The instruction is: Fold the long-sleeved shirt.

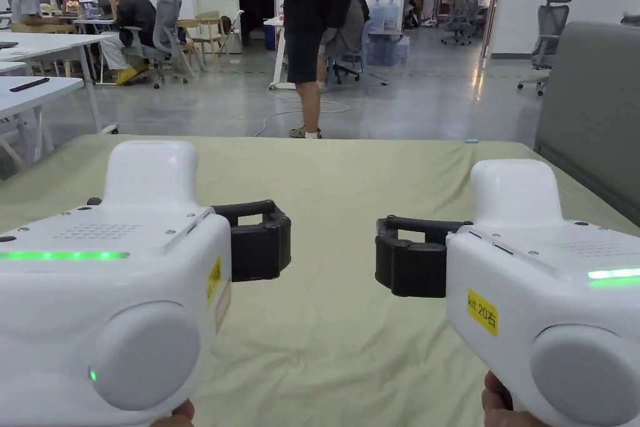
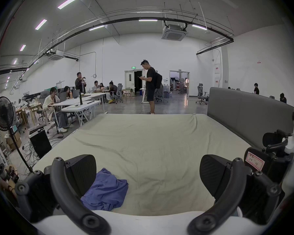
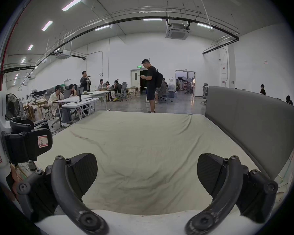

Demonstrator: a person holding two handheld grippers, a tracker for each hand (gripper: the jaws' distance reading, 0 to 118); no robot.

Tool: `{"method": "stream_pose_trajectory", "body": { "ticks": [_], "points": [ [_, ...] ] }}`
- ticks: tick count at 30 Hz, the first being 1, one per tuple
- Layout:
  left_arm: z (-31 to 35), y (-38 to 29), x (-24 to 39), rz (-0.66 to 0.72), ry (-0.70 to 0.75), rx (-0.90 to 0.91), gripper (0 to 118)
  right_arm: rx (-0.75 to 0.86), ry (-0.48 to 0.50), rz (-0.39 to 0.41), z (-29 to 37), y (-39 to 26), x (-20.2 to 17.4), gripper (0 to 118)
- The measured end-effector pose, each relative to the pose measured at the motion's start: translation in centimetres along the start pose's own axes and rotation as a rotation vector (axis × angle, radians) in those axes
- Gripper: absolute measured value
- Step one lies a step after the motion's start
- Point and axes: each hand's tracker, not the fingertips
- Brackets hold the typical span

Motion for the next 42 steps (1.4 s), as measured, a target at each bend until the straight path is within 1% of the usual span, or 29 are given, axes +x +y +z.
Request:
{"method": "stream_pose_trajectory", "body": {
  "ticks": [12,42],
  "points": [
    [0.28,0.08,0.06,0.005,-0.011,0.003,118,0.003,-0.005,-0.017,0.19,0.12,0.21,116],
    [0.18,0.00,0.18,0.002,-0.013,-0.002,118,0.027,-0.002,-0.003,0.59,0.21,0.10,116]
  ]
}}
